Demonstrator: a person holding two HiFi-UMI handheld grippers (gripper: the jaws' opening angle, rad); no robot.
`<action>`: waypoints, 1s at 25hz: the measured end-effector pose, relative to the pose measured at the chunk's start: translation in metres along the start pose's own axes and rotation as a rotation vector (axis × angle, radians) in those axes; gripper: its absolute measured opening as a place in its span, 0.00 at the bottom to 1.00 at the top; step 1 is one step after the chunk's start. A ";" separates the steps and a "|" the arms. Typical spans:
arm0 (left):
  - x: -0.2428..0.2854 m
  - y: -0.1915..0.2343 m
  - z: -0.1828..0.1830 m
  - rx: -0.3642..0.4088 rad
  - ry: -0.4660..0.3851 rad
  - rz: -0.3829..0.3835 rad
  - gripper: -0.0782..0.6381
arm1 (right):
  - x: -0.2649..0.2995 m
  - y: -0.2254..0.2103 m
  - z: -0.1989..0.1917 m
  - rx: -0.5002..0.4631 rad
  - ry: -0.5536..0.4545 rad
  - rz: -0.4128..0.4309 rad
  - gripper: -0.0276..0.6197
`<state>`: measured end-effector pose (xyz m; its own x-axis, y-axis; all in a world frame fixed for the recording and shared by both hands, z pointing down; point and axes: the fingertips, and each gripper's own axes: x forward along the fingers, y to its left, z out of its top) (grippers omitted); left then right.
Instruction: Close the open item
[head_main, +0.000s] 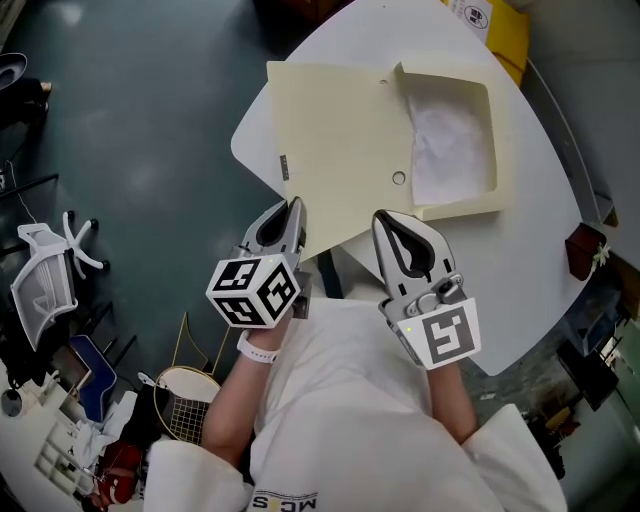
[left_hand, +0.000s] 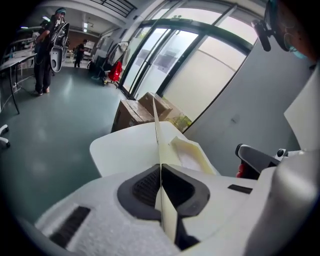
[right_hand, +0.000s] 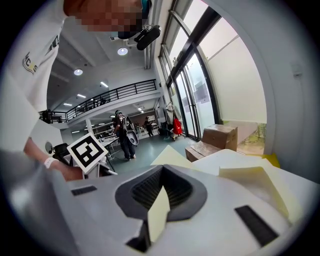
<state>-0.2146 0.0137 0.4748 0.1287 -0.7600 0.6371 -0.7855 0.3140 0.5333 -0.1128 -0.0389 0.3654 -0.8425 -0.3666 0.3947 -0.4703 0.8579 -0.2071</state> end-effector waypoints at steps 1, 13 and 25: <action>0.000 0.000 0.001 0.005 0.005 0.003 0.15 | 0.000 0.000 -0.003 -0.001 0.014 -0.001 0.07; -0.002 -0.020 0.034 0.293 0.040 0.039 0.15 | -0.007 -0.009 0.010 0.013 -0.044 -0.030 0.07; -0.011 -0.015 0.077 0.689 0.093 0.103 0.15 | -0.016 -0.017 0.015 0.030 -0.071 -0.071 0.07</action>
<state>-0.2508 -0.0268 0.4167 0.0597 -0.6845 0.7266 -0.9972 -0.0735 0.0128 -0.0952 -0.0526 0.3489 -0.8228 -0.4516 0.3451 -0.5363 0.8179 -0.2084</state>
